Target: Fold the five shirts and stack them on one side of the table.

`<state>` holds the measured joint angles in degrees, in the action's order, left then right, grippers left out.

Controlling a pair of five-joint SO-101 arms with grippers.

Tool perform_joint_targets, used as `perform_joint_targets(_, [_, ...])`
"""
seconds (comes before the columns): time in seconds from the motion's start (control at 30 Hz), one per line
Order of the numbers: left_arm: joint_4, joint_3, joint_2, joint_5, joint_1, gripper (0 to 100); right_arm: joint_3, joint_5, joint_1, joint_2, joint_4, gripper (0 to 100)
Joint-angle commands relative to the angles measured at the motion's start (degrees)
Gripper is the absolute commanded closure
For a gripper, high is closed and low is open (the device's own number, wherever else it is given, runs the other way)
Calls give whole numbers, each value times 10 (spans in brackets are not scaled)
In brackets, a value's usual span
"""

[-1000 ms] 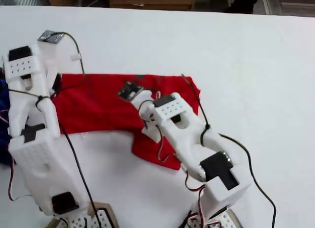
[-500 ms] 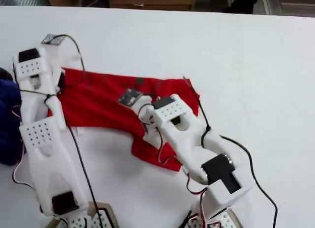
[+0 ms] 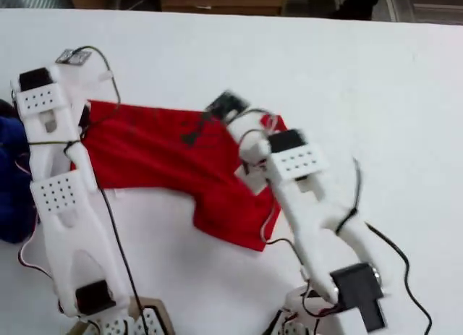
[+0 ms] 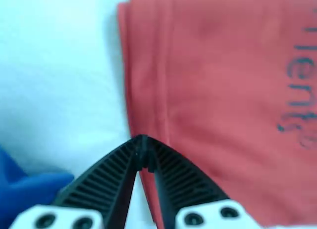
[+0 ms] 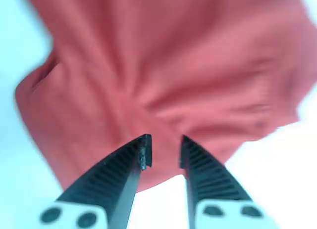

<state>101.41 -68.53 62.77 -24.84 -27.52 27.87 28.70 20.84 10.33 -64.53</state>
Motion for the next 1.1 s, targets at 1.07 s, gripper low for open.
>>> perform_joint_targets(1.07, [-196, 625, -324, -71, -24, 976, -971, -1, -163, -607, -370, 882])
